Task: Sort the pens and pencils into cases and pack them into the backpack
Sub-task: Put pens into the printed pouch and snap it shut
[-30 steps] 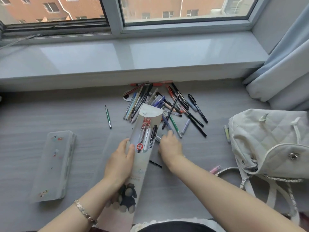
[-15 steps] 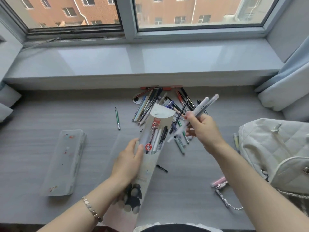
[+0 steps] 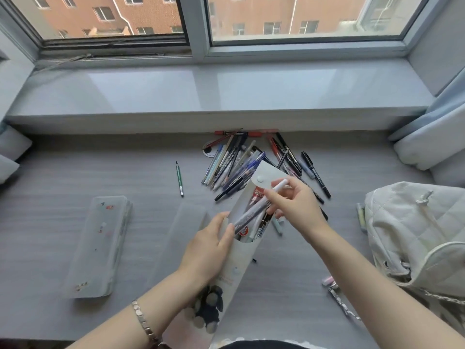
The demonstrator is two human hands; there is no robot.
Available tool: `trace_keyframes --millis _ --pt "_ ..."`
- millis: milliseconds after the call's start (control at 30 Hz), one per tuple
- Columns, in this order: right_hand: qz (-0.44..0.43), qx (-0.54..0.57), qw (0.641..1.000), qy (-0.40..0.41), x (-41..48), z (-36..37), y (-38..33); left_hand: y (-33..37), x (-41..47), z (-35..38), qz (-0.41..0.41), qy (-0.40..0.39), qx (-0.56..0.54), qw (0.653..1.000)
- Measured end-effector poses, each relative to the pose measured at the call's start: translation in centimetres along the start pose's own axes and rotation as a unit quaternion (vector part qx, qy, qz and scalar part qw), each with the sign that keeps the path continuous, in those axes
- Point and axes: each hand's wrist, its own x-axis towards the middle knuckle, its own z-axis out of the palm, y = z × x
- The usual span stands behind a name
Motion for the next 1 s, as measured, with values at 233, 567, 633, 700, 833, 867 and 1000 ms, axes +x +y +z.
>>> trace_keyframes --millis 233,567,633,700,833,867,1000 --pt "-0.172 -0.319 0.932 -0.002 0.6 1.3 1.3 0.0 0.7 0.3 0.002 -0.002 0.014 1.0" --pt "-0.303 -0.45 0.835 -0.091 4.4 1.8 0.7 -0.4 3.7 0.2 -0.058 0.016 -0.034 0.998" --pt "-0.366 -0.378 0.85 0.03 4.7 0.5 0.6 -0.4 4.9 -0.1 -0.08 0.026 -0.049 0.995" --pt "-0.275 -0.359 0.882 0.132 6.0 -1.4 1.0 -0.5 6.2 -0.3 -0.088 0.037 -0.078 0.992" --pt "0.02 -0.466 0.874 0.134 8.9 -5.6 3.6 -0.2 8.4 -0.7 -0.085 0.074 -0.093 0.989" --pt "0.04 -0.484 0.866 0.119 9.1 -6.1 4.1 -0.1 8.9 -0.8 -0.087 0.082 -0.092 0.989" --pt "0.026 -0.499 0.864 0.06 9.4 -5.6 4.9 0.0 10.0 -0.9 -0.089 0.097 -0.091 0.987"
